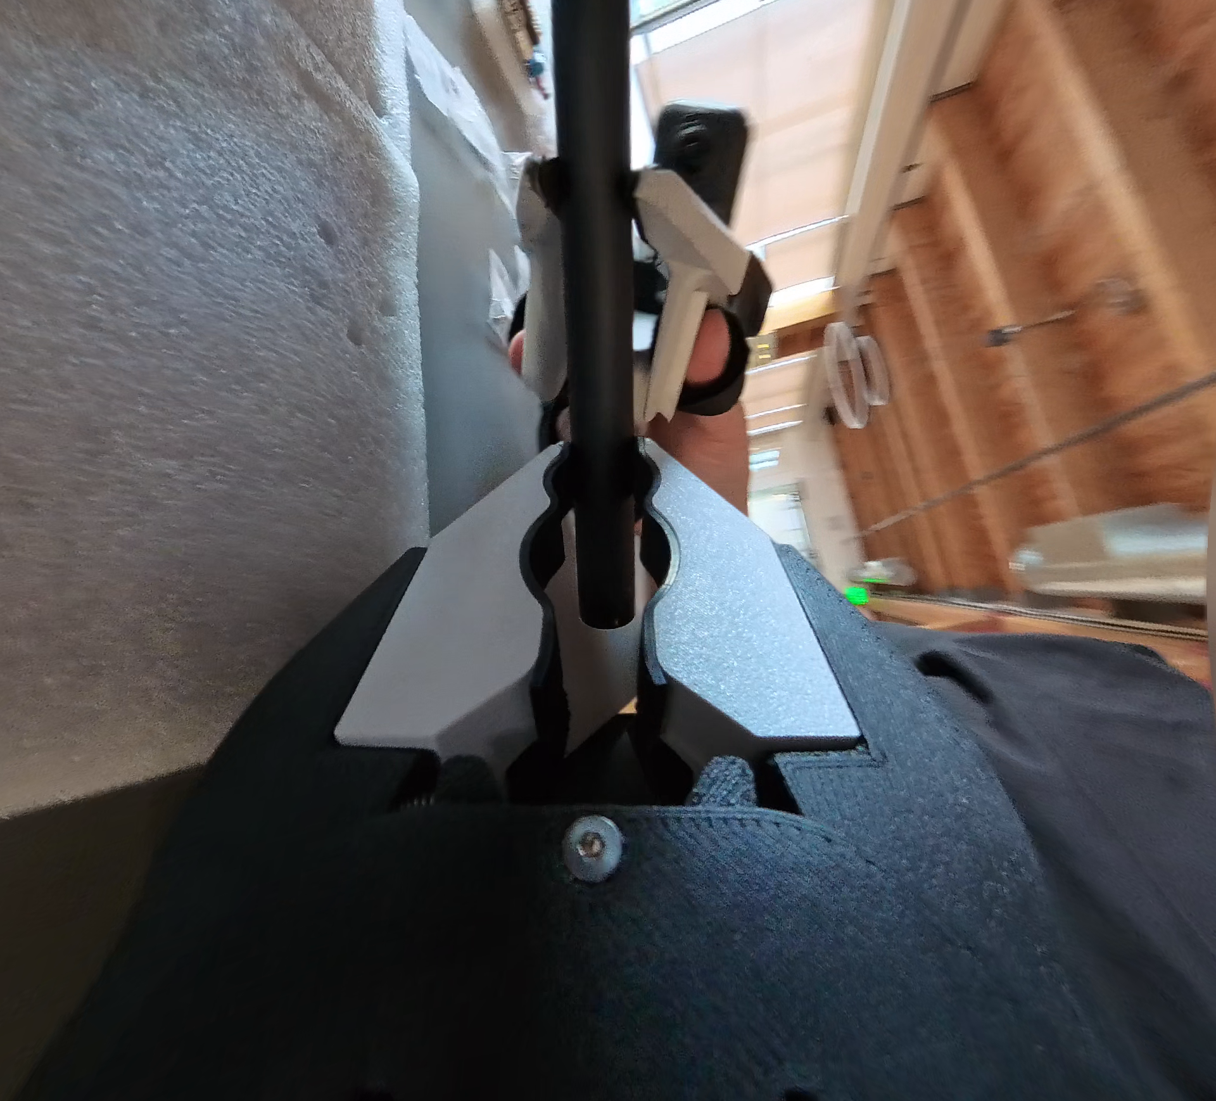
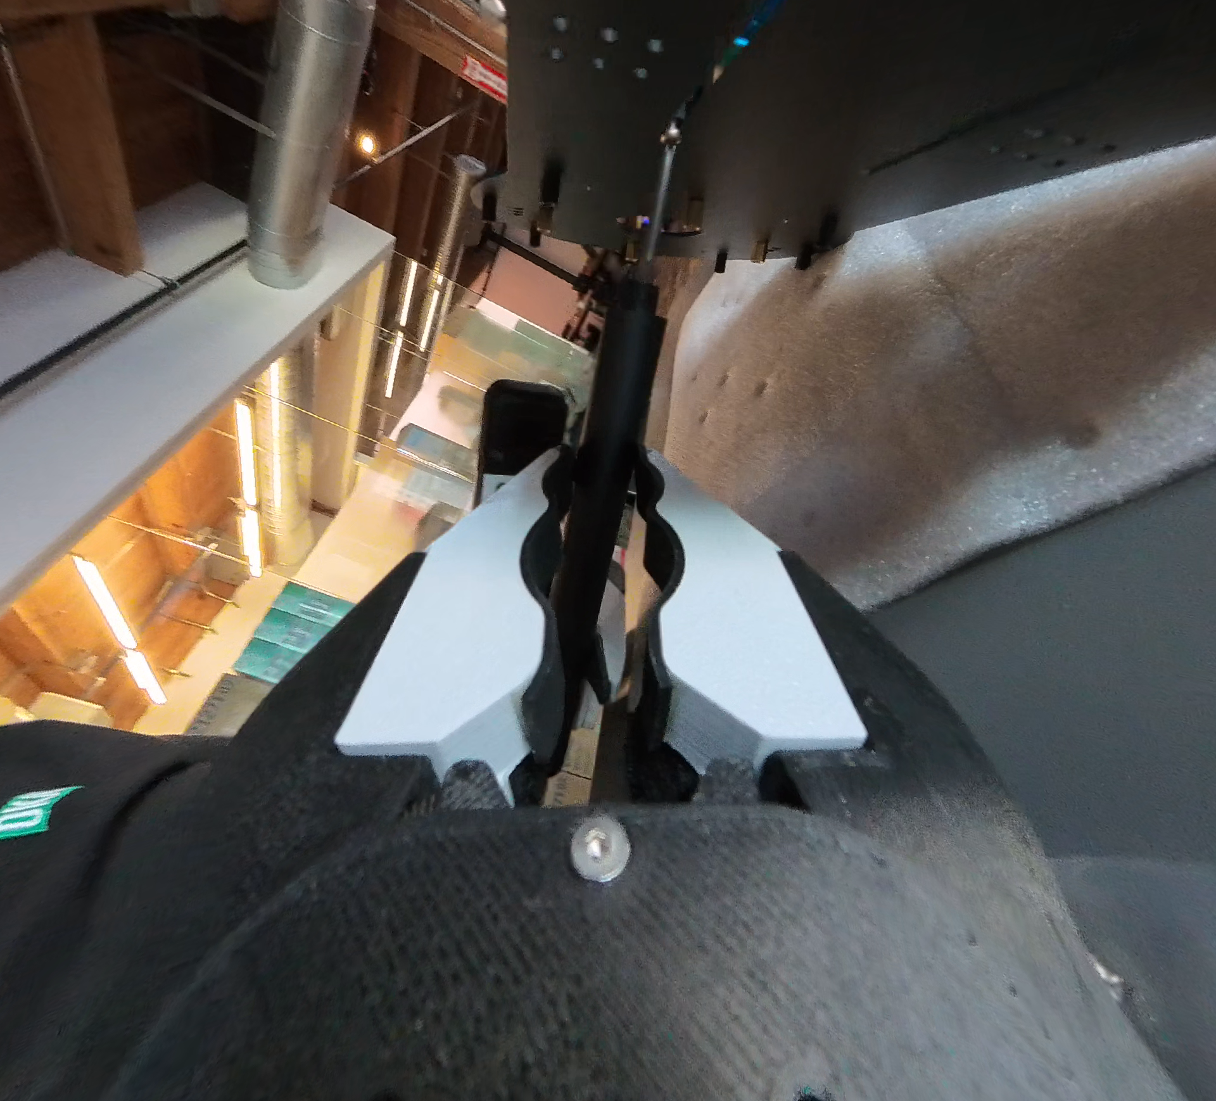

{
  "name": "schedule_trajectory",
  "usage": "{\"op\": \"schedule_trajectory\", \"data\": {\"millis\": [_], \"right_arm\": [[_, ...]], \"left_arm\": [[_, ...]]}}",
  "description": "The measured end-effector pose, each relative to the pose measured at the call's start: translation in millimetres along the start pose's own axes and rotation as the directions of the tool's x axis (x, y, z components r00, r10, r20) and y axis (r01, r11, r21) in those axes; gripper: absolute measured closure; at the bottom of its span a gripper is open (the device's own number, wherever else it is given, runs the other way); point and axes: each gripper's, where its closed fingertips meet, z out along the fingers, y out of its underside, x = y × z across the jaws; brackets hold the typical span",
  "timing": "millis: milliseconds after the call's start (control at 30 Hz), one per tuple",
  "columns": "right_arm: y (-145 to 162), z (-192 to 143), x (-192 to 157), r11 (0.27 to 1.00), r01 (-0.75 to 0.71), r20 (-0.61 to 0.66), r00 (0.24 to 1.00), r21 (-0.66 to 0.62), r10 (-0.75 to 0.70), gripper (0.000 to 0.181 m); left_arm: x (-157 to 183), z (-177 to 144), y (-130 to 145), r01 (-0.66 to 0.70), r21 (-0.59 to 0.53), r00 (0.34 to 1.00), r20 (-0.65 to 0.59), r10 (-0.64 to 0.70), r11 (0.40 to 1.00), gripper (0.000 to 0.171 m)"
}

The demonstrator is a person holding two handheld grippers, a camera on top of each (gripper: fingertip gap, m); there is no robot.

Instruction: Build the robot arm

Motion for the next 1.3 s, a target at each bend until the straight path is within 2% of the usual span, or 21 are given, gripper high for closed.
{"op": "schedule_trajectory", "data": {"millis": [167,367,633,733,867,1100,1300], "right_arm": [[-3.5,-3.0,-3.9,1.000,0.007,0.006,1.000,0.004,-0.007,0.164],[-2.3,-1.1,0.6,0.998,0.059,-0.091,0.994,-0.035,-0.062,0.165],[-1.8,3.9,0.7,0.996,0.074,-0.098,0.992,-0.050,-0.079,0.165],[-2.8,4.2,0.3,0.997,0.070,-0.086,0.994,-0.039,-0.073,0.164],[-5.0,3.6,-7.6,0.999,0.044,-0.012,0.999,-0.025,-0.044,0.149],[-5.5,1.9,-5.3,0.998,0.046,-0.012,0.999,-0.042,-0.046,0.155],[-5.5,0.1,-6.7,0.997,0.012,0.050,0.999,-0.072,-0.008,0.156]], "left_arm": [[7.9,-0.4,-1.8,0.020,0.006,0.999,-0.025,-0.020,1.000,0.155],[3.1,-1.9,-2.5,0.045,0.033,0.997,-0.060,-0.043,0.998,0.156],[1.2,-3.7,-2.0,0.054,0.043,0.997,-0.062,-0.051,0.998,0.155],[0.1,-4.0,-0.8,0.060,0.043,0.996,-0.070,-0.056,0.997,0.155],[0.0,-2.9,1.2,0.065,0.041,0.995,-0.076,-0.062,0.997,0.155],[-0.8,-2.4,4.0,0.076,0.037,0.993,-0.091,-0.073,0.996,0.156],[2.2,-1.3,4.7,0.127,0.035,0.982,-0.147,-0.120,0.991,0.155]]}}
